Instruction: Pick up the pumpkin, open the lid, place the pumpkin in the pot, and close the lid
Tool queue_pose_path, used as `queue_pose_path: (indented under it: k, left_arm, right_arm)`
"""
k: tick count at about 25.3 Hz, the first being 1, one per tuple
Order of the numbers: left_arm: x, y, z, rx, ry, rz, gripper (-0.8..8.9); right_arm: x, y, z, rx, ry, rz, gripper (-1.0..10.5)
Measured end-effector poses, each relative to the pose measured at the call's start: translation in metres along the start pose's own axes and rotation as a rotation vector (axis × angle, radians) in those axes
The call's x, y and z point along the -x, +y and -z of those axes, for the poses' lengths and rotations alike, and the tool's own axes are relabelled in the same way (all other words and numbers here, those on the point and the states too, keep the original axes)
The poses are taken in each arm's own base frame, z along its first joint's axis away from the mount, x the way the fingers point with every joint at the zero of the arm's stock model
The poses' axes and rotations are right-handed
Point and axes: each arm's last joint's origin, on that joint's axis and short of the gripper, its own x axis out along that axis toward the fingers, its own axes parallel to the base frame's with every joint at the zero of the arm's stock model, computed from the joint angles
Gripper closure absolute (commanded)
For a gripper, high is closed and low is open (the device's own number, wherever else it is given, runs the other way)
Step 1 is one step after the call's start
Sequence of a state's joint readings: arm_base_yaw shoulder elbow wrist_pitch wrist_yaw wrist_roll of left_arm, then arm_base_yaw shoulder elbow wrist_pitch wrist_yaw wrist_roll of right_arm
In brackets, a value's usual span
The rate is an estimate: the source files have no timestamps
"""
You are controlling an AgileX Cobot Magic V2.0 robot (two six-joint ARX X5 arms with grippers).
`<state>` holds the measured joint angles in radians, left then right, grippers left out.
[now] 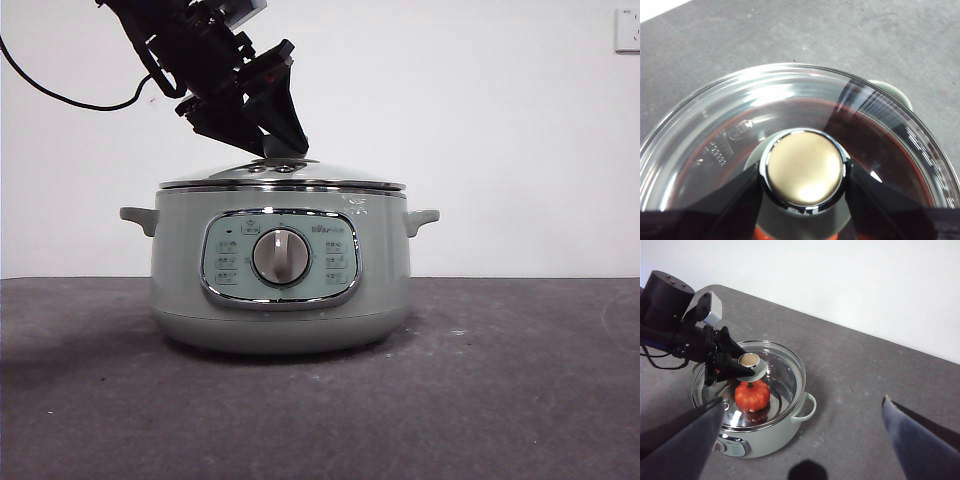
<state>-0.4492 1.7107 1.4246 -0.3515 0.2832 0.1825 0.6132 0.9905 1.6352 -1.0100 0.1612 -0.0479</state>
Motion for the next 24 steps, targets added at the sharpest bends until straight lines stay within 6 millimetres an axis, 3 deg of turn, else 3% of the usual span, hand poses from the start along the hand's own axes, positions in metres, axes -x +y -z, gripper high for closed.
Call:
queue_pose_path:
  k: [14, 15, 19, 20, 24]
  left_arm:
    - [0.0004, -0.0022, 0.0027, 0.014, 0.039, 0.01, 7.91]
    - [0.0006, -0.0022, 0.0025, 0.014, 0.04, 0.01, 7.39]
    - [0.0008, -0.0022, 0.0024, 0.015, 0.043, 0.009, 2.94]
    - [0.0008, -0.0022, 0.0024, 0.015, 0.043, 0.009, 2.45]
    - [0.0031, -0.0036, 0.0034, 0.019, 0.061, 0.016, 2.45]
  right_arm:
    - [-0.0024, 0.0004, -0.0002, 0.001, 0.006, 0.0, 3.8]
    - [-0.0024, 0.0004, -0.0002, 0.001, 0.006, 0.0, 3.8]
    - [-0.0022, 0.0004, 0.0003, 0.002, 0.011, -0.001, 3.8]
    - [-0.0022, 0.0004, 0.0011, 0.003, 0.02, -0.001, 3.8]
    - [-0.0031, 0.001, 0.0063, 0.012, 0.077, -0.008, 3.8]
